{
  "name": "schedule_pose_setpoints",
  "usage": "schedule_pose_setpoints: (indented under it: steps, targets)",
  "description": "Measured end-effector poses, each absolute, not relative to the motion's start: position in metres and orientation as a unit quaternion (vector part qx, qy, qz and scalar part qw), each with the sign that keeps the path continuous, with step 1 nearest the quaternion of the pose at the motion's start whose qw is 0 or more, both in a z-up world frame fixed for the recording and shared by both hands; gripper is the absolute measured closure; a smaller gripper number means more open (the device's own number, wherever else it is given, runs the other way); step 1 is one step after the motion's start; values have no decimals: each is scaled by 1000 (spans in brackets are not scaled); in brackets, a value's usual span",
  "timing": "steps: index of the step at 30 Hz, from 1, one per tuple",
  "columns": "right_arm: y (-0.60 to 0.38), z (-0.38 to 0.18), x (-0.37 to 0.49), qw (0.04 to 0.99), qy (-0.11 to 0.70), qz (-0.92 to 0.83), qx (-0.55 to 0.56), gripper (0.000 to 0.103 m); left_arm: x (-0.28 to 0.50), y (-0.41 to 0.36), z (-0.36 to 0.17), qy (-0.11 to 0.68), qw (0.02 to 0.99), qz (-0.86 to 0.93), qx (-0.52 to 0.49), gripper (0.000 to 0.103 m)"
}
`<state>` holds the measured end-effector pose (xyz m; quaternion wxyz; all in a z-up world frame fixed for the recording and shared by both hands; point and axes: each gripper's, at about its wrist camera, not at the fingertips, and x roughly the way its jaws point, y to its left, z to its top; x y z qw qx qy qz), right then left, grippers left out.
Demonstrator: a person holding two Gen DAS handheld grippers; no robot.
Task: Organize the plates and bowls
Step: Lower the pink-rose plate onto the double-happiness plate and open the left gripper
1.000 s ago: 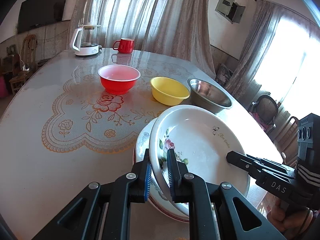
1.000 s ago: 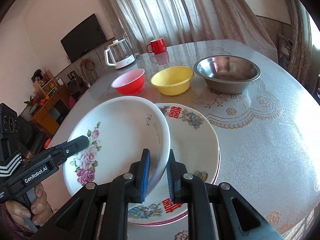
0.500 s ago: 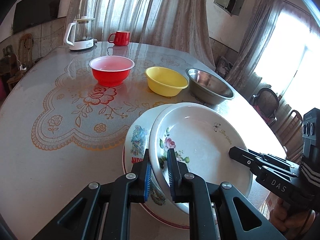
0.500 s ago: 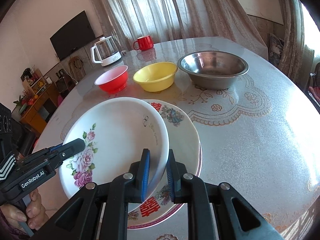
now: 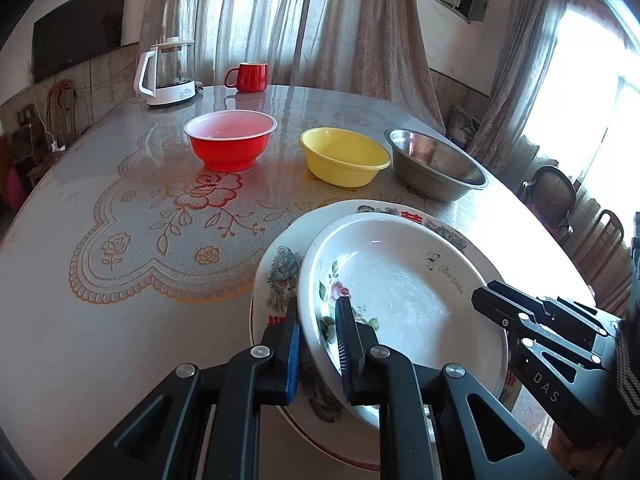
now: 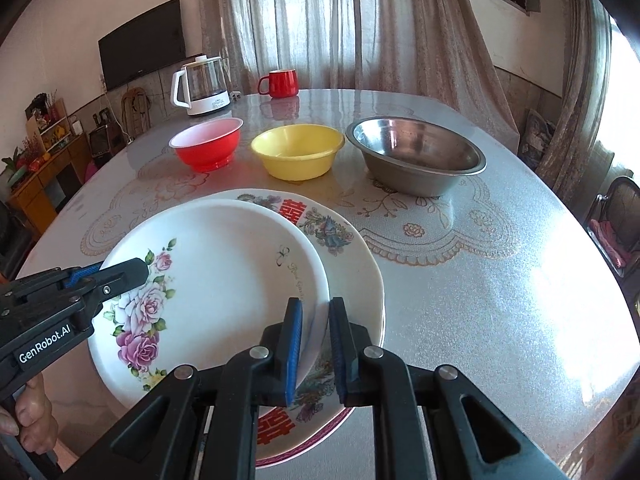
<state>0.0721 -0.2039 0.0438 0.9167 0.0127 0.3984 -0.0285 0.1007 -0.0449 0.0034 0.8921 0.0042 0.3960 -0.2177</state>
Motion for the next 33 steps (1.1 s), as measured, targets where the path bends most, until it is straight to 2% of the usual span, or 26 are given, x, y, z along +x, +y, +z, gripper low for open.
schedule_pose_setpoints:
  steps: [4,10,12,14,19,24,33]
  targets:
    - [-197,43,73,917,395,-51,-28,90,98,-49,4,400,888,-227,15,84]
    - [-203,43,72,918,394,-44,-13,90,94,-55,4,392,896,-207,36,83]
    - [-202,43,71,918,394,-44,-10,88,90,-61,5,389,895,-211,55,75]
    - [-202,44,71,918,395,-44,-2,86,83,-64,3,381,896,-217,73,73]
    - [-210,46,69,917,396,-41,32,84,82,-61,5,377,901,-201,75,73]
    - [-210,48,65,920,389,-54,17,83,77,-58,6,386,892,-232,52,69]
    - [-254,53,59,912,370,-35,173,83,75,-33,18,369,907,-204,-1,69]
